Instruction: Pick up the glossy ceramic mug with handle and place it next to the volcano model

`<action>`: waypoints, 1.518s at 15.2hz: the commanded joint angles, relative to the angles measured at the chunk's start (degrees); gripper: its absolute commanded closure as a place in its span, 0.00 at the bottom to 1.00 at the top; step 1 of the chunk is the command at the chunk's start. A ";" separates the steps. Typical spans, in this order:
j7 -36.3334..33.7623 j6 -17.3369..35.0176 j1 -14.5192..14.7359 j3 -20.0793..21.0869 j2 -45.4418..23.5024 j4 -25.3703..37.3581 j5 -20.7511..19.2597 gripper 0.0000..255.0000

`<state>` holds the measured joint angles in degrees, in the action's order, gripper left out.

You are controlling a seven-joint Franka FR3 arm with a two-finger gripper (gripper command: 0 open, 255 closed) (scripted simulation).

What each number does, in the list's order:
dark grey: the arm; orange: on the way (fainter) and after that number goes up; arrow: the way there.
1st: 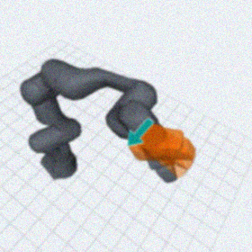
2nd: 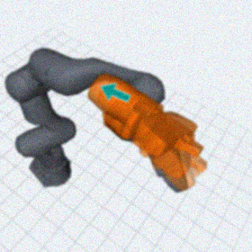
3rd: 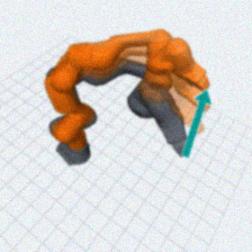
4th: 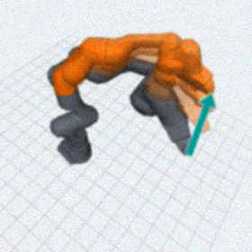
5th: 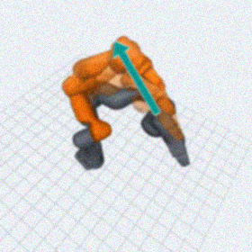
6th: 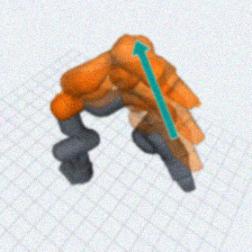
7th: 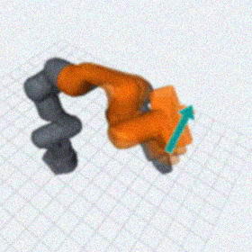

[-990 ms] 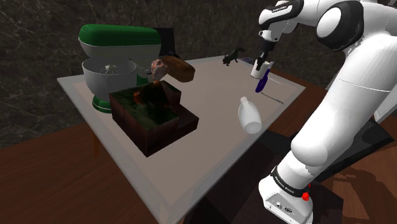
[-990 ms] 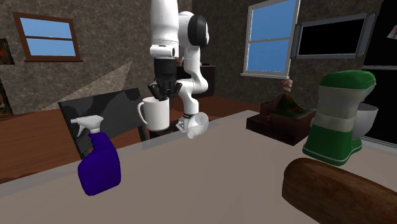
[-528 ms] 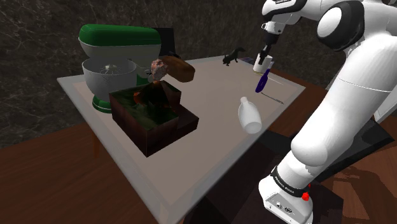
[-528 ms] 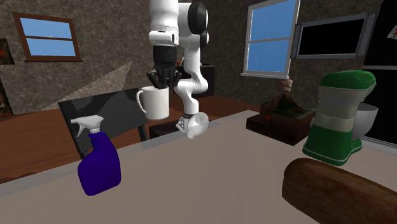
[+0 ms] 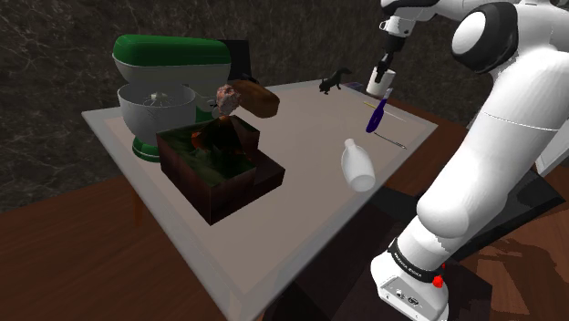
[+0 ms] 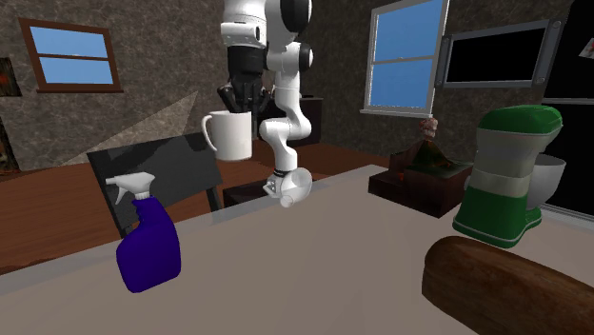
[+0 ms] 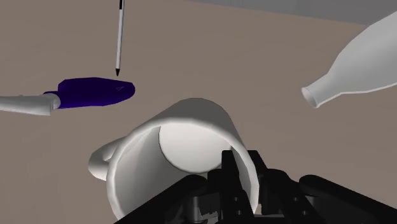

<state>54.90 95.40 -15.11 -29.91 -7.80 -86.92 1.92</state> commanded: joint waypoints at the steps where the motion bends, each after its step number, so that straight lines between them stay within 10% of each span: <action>1: 0.07 -1.70 -0.10 -0.04 -0.21 1.86 0.10 1.00; 23: 3.21 -25.09 -7.06 -1.00 -12.54 36.41 7.13 1.00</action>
<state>58.01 72.00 -21.43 -30.92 -19.16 -53.28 8.33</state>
